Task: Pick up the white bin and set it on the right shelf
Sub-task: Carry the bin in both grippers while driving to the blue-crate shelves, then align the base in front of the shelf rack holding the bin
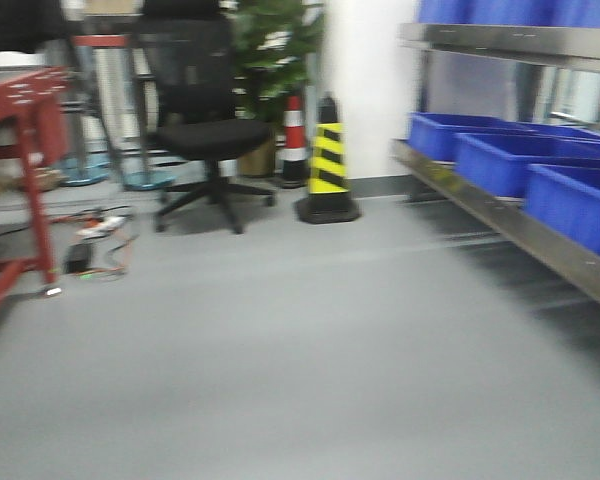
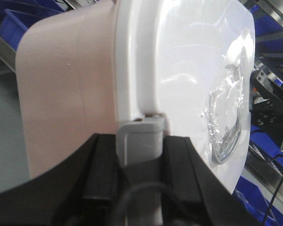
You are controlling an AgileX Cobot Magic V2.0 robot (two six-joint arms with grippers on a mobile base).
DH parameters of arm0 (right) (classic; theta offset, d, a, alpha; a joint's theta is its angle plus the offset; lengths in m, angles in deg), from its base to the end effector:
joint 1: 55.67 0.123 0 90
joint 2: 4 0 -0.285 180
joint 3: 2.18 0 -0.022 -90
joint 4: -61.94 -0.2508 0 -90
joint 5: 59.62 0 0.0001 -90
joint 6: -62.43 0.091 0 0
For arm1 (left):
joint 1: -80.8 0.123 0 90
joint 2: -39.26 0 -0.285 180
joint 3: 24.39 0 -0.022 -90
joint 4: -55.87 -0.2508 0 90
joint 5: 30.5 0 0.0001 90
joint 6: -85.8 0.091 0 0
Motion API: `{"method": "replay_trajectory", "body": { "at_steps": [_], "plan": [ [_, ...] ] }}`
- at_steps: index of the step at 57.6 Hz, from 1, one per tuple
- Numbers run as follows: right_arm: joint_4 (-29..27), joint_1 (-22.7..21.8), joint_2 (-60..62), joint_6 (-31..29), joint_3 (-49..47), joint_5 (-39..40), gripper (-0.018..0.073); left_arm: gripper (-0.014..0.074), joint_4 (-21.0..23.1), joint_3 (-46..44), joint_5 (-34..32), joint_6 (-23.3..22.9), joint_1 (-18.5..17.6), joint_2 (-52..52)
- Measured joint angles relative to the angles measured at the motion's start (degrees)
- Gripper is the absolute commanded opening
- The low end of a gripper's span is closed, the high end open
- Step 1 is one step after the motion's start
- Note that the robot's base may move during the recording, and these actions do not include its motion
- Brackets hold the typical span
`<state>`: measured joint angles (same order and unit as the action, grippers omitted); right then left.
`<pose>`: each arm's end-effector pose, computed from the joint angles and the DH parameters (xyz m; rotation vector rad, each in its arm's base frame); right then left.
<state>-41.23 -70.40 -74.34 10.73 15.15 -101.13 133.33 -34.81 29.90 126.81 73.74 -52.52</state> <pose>0.2290 0.0006 0.4401 0.2609 1.4491 1.0517 0.2887 -0.1136 0.4570 0.4910 1.8001 -1.2855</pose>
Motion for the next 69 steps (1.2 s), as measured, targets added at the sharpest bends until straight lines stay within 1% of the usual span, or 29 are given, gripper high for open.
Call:
{"method": "replay_trajectory", "body": {
  "at_steps": [69],
  "plan": [
    [0.0,0.0,0.0,0.0,0.0,0.0,0.007,-0.0127,-0.2,0.0,0.0,0.0,0.0,0.0]
  ]
}}
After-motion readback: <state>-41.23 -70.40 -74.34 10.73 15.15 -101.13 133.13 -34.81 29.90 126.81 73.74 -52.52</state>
